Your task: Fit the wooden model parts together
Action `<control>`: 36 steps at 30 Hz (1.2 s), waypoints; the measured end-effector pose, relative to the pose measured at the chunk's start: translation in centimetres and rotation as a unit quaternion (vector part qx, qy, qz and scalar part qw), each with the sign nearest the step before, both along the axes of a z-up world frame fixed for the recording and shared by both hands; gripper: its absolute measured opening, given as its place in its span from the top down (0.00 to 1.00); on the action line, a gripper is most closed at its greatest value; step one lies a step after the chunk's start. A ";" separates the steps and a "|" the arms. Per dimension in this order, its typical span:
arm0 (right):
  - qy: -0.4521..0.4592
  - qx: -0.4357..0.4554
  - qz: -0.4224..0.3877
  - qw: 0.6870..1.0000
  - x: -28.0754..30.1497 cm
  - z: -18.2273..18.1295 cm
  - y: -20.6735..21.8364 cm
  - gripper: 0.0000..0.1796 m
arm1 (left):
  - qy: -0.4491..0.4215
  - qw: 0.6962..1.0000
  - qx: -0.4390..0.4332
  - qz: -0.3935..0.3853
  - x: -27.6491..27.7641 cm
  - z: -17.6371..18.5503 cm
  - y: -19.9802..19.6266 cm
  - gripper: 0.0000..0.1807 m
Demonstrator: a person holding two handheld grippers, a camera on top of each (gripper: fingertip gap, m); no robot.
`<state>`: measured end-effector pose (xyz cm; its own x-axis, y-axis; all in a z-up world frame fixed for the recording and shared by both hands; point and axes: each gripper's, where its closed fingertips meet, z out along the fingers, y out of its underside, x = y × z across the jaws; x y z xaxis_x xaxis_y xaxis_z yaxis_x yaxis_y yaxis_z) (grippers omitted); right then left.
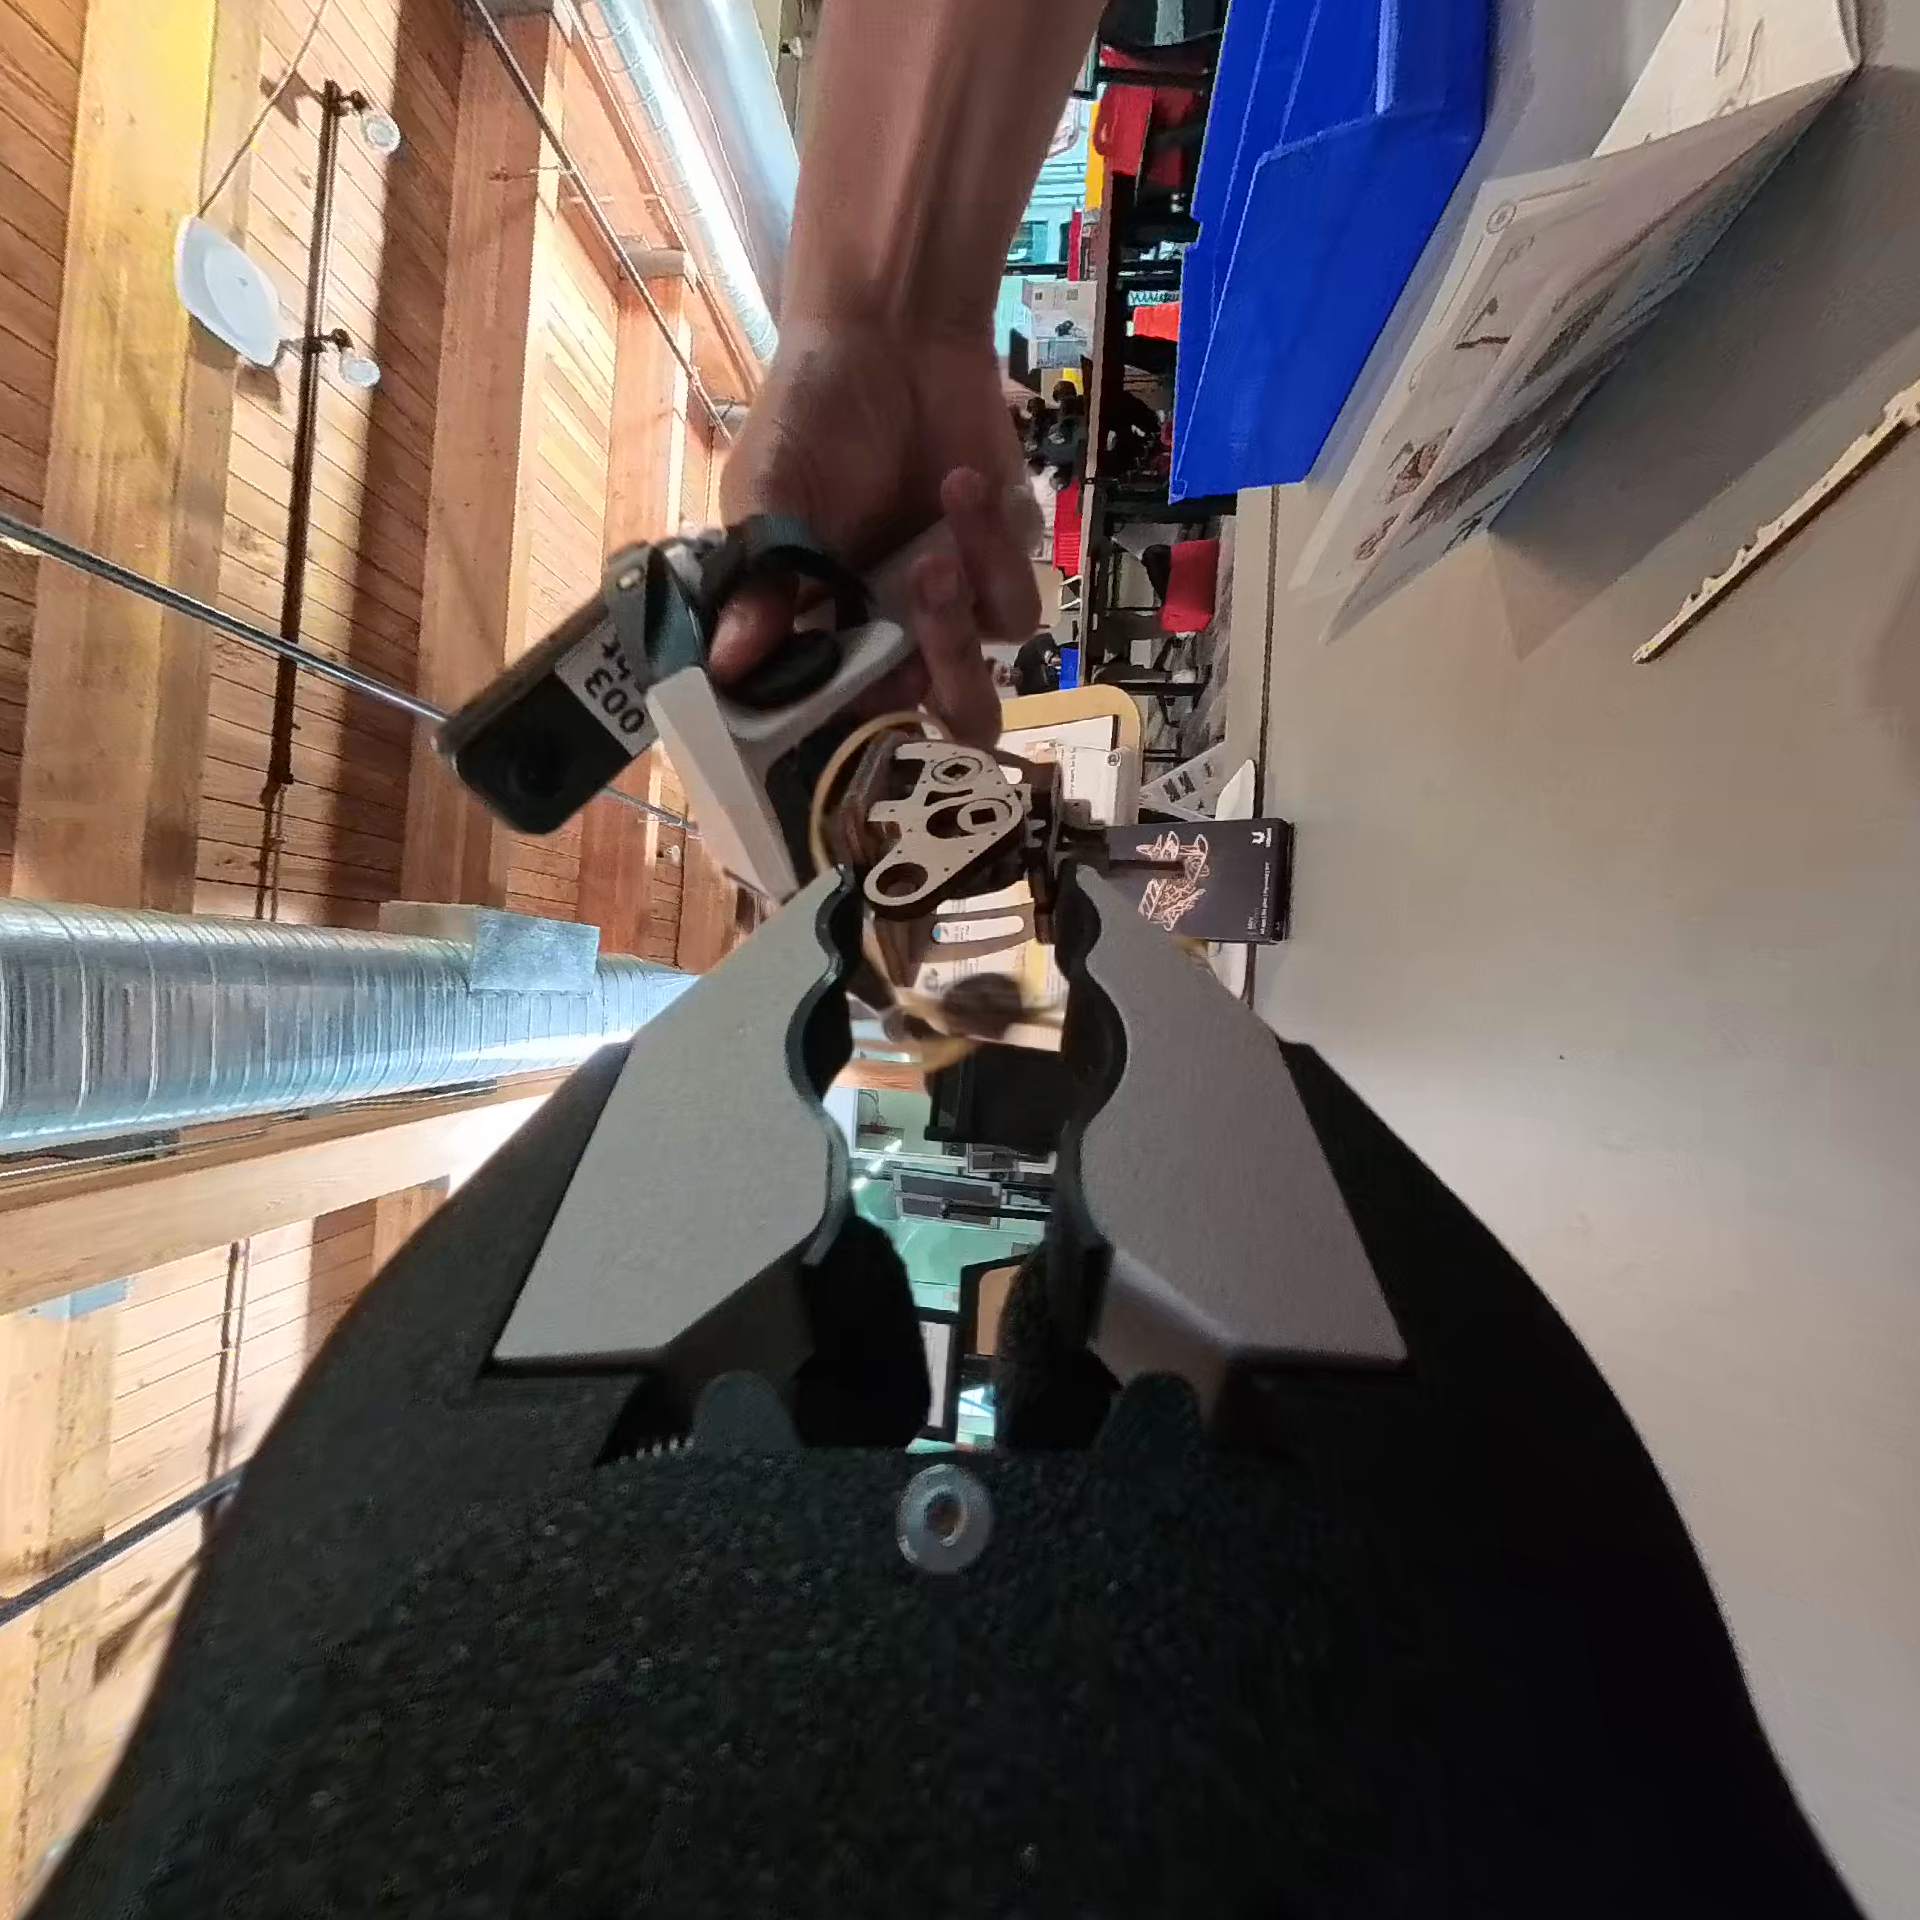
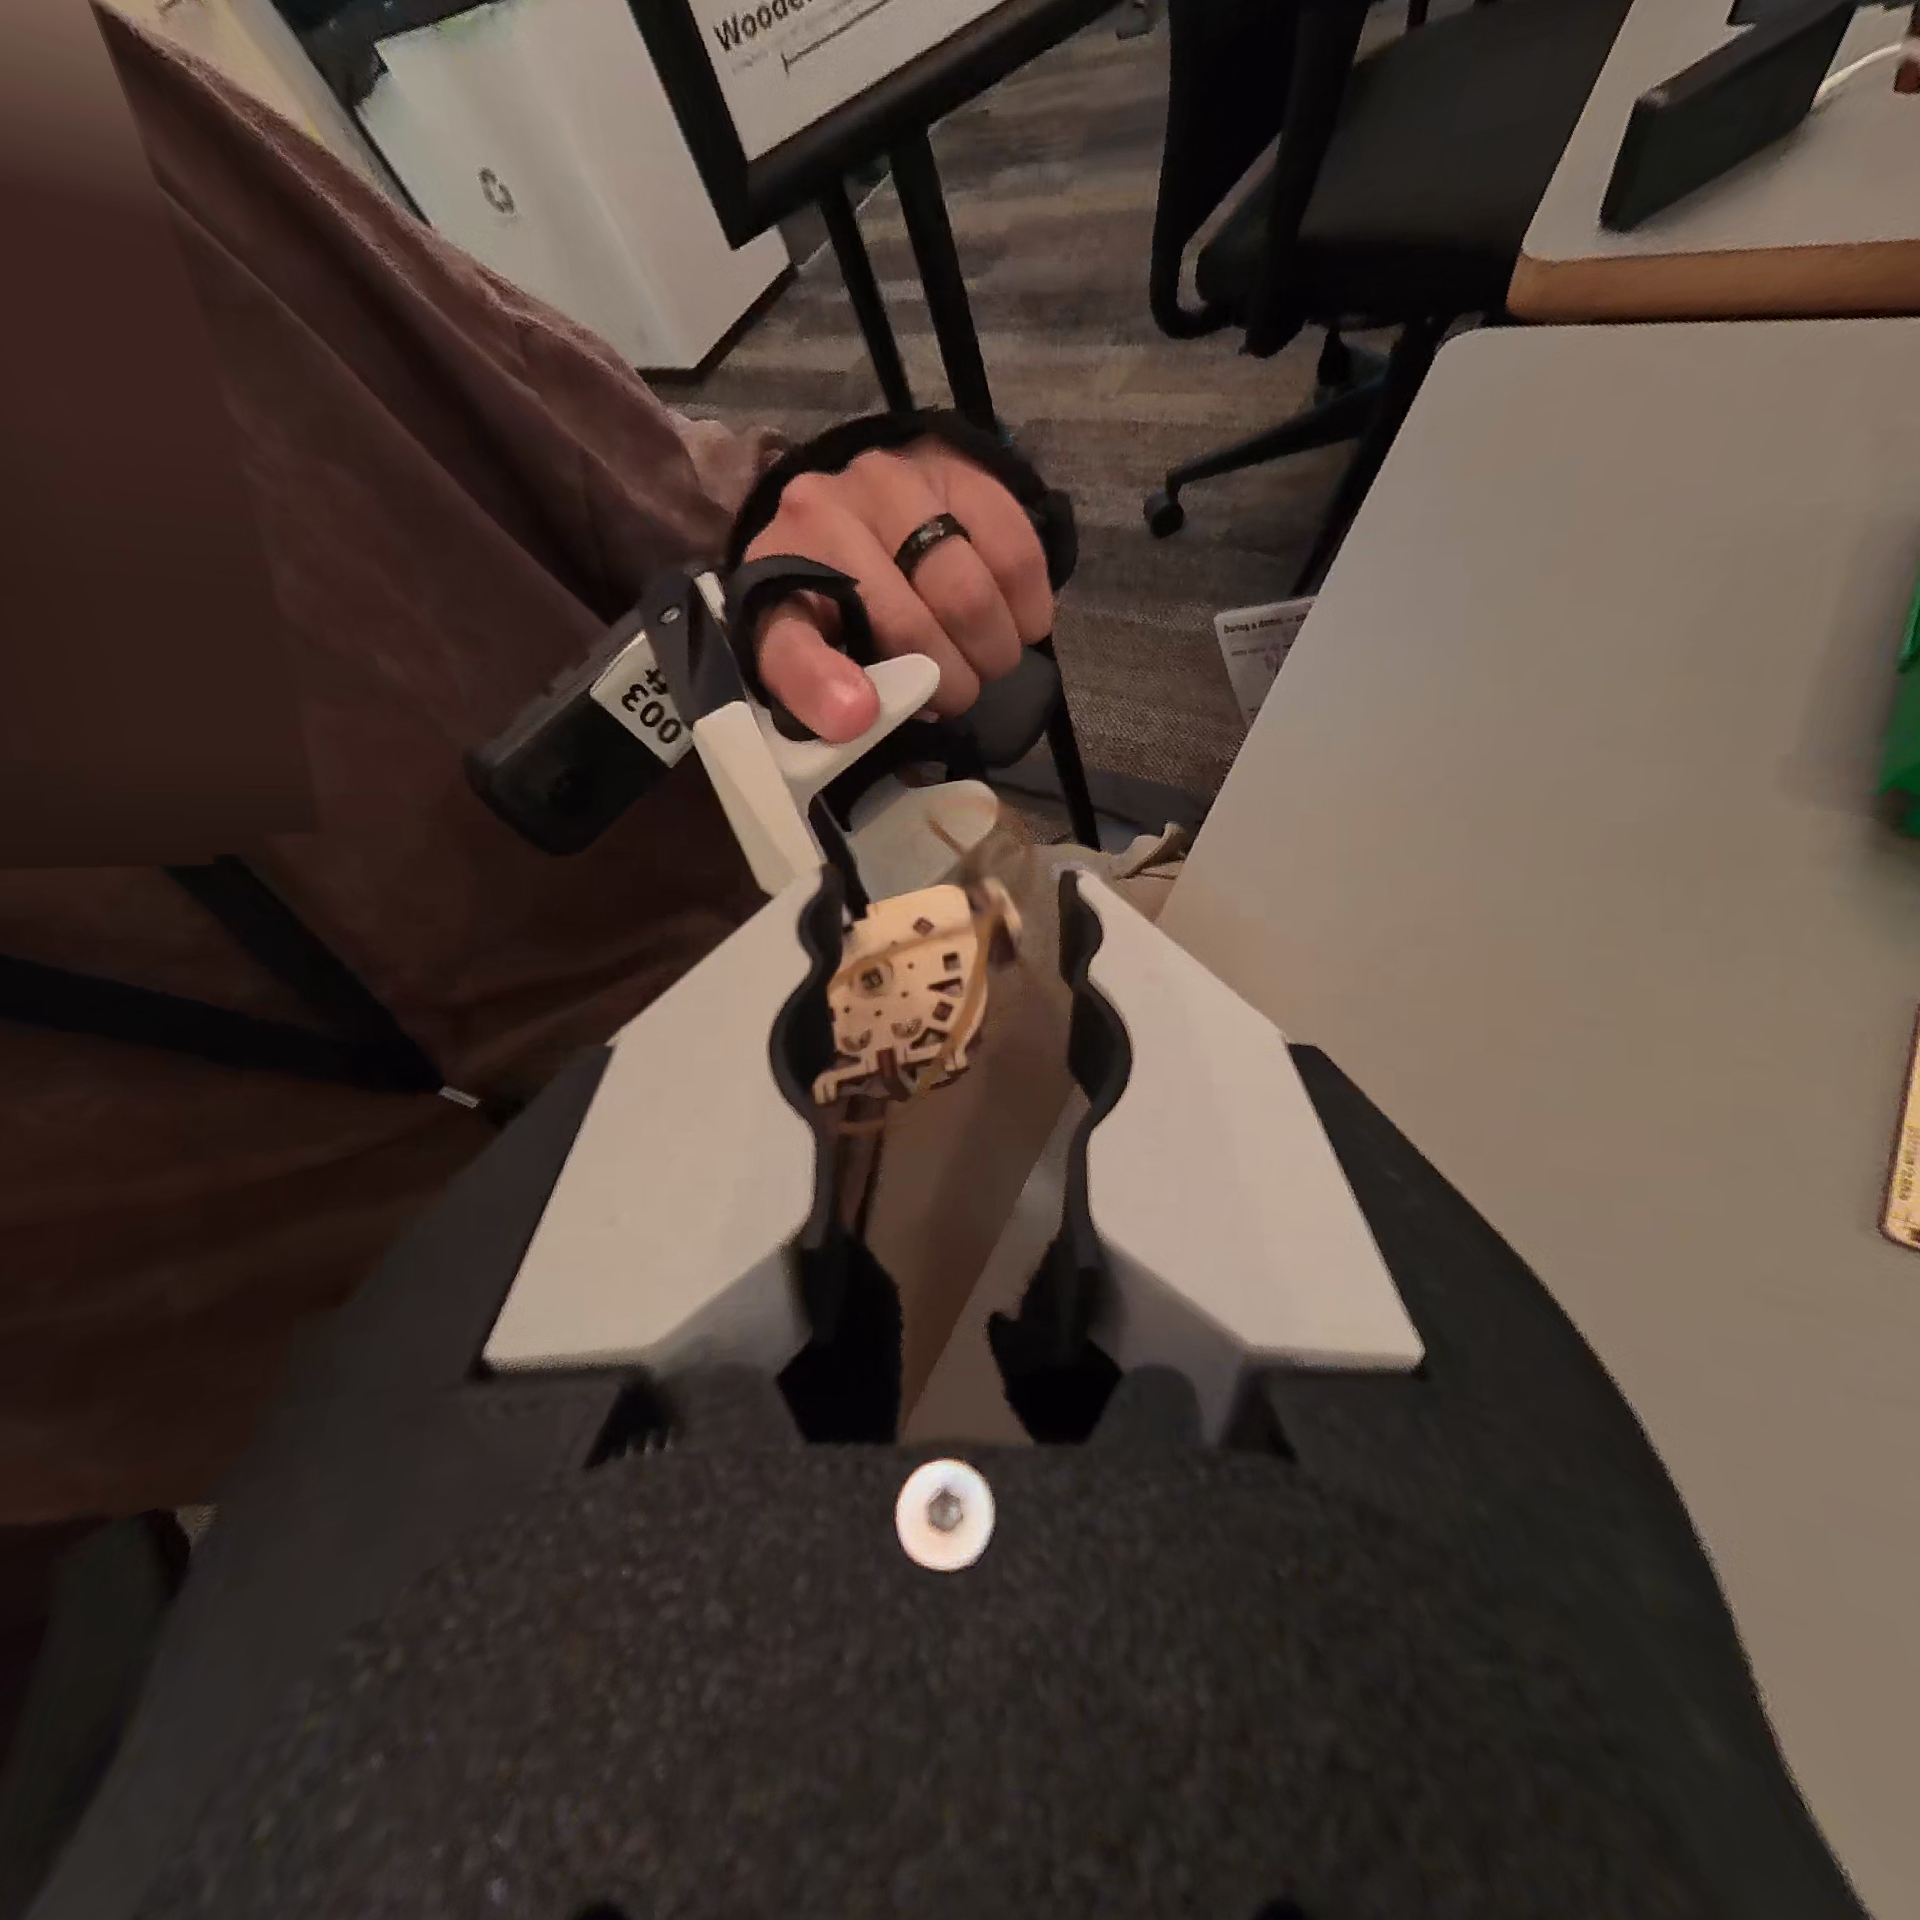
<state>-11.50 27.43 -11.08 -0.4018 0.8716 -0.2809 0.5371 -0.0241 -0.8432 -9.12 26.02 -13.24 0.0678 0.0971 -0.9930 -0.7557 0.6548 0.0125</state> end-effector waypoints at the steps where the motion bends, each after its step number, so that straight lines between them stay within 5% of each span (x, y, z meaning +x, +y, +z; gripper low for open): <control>1: -0.013 -0.010 0.007 1.000 -0.1 -0.3 -0.3 0.77 | 0.002 1.000 0.001 0.000 0.1 -0.1 0.0 0.81; 4: -0.050 0.038 0.009 0.998 -0.1 -1.3 0.5 0.91 | 0.011 1.000 0.001 0.004 0.1 -0.4 0.1 0.82; 9: -0.007 0.055 -0.201 0.978 1.7 0.8 8.6 0.99 | -0.017 0.997 -0.041 0.066 -4.6 -0.9 1.6 0.81; 15: -0.114 0.056 -0.276 0.953 3.9 -10.1 4.9 0.85 | -0.110 0.966 -0.161 0.167 -10.9 -3.0 3.6 0.82; 23: -0.200 0.121 -0.326 0.916 4.7 -20.0 2.6 0.82 | -0.141 0.953 -0.225 0.148 -9.5 -5.2 3.4 0.81; 32: -0.204 0.072 -0.354 0.910 3.4 -21.3 2.9 0.95 | -0.152 0.941 -0.287 0.088 -7.0 -6.6 2.5 0.81; 36: -0.127 0.067 -0.373 0.917 3.0 -16.2 3.6 0.95 | -0.172 0.932 -0.317 0.029 -6.0 -5.7 0.9 0.81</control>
<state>-8.52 31.06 -27.30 0.3830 0.9110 -0.1530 0.5934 -0.3695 -0.7151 -15.12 26.96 -18.89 0.4063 -0.4886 -0.7721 -0.6773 0.4061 -0.6134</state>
